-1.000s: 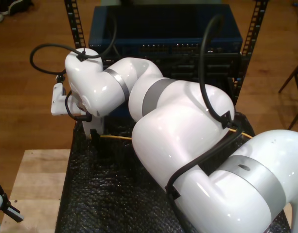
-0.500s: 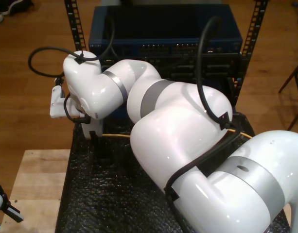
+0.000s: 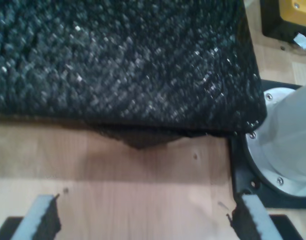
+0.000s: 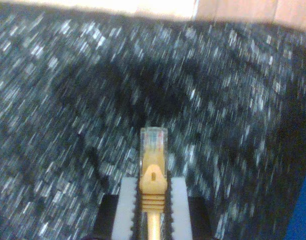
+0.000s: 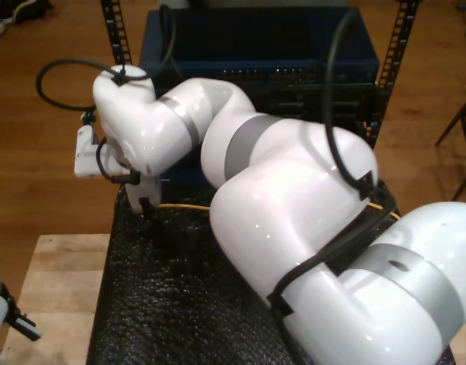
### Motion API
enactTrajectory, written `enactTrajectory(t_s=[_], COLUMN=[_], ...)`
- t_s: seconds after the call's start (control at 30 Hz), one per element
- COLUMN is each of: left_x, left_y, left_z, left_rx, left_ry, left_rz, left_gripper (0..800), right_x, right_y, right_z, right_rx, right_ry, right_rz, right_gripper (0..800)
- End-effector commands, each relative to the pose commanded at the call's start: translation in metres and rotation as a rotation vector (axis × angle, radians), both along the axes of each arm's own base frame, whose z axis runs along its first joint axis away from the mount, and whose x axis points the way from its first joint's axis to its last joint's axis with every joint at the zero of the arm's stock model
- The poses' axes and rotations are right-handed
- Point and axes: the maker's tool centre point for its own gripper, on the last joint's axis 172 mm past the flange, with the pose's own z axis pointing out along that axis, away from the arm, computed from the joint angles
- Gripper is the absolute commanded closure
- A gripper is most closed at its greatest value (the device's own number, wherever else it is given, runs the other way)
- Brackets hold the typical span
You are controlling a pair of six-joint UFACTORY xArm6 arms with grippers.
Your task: Grab the cable and plug it in
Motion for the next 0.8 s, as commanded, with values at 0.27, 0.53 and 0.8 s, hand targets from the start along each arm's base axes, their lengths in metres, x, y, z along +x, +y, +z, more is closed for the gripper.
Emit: enactTrajectory(t_s=[0.27,0.53,0.8], left_x=[0.023,0.044,0.057], left_y=[-0.032,-0.065,-0.09], left_z=[0.02,0.049,0.064], left_rx=[-0.074,-0.142,-0.114], left_ry=[-0.034,-0.021,-0.011], left_rz=[0.0,0.016,-0.013], left_gripper=[0,0,0], right_x=[-0.021,-0.027,-0.028], right_y=[-0.033,-0.068,-0.121], right_z=[0.059,0.104,0.147], right_rx=[-0.01,0.038,0.141], right_ry=[0.01,-0.005,0.015], right_rz=[-0.019,-0.064,-0.105], right_gripper=[797,797,797])
